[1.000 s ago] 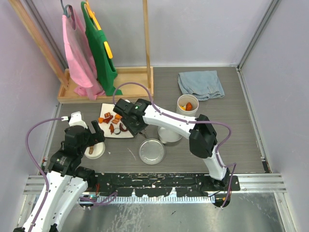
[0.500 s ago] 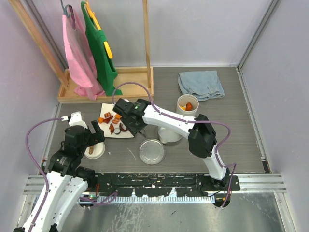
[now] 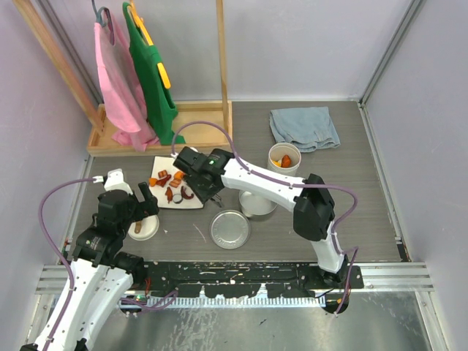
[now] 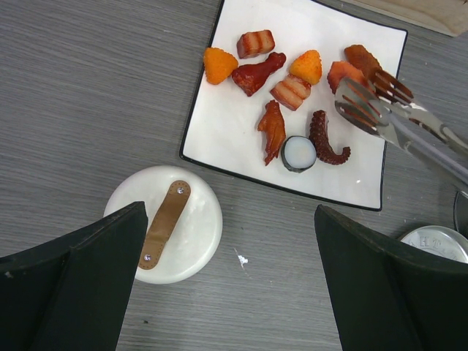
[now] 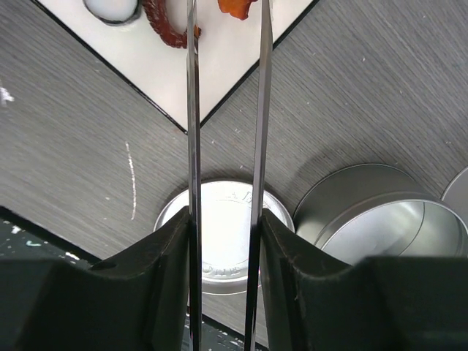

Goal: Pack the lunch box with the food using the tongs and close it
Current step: Pick up the fake food from the plate.

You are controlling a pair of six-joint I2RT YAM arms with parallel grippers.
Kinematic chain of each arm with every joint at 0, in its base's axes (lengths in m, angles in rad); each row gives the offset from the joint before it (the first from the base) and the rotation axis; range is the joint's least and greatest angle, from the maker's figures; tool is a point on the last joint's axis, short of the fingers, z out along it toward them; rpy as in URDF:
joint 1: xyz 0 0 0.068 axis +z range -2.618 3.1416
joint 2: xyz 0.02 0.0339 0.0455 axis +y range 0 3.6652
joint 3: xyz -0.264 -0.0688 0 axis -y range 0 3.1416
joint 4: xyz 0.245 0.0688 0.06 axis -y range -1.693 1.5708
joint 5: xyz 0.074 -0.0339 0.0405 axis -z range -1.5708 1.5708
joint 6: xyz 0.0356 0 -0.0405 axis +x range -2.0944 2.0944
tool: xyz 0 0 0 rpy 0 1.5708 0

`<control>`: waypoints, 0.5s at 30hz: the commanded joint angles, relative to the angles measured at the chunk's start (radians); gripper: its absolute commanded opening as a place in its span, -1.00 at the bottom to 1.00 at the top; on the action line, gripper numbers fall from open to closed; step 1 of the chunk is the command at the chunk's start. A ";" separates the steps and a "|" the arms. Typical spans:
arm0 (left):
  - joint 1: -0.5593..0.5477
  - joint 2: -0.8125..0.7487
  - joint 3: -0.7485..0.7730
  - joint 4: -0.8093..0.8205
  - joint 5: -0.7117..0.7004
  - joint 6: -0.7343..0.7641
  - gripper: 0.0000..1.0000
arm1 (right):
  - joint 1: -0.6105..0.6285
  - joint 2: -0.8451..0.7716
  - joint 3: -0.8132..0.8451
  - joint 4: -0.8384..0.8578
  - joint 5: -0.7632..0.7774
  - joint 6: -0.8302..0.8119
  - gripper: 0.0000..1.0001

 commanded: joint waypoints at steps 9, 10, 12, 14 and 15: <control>0.006 -0.005 0.019 0.024 -0.016 -0.008 0.96 | 0.006 -0.206 0.005 0.037 -0.013 0.066 -0.24; 0.005 -0.004 0.020 0.025 -0.015 -0.008 0.96 | 0.004 -0.227 -0.007 0.034 -0.007 0.072 -0.24; 0.005 -0.005 0.019 0.026 -0.014 -0.008 0.96 | 0.001 -0.277 -0.050 0.036 0.043 0.087 -0.24; 0.005 -0.004 0.019 0.026 -0.013 -0.007 0.96 | -0.012 -0.336 -0.102 0.040 0.056 0.102 -0.24; 0.005 -0.004 0.019 0.027 -0.011 -0.006 0.96 | -0.019 -0.366 -0.133 0.043 0.062 0.113 -0.24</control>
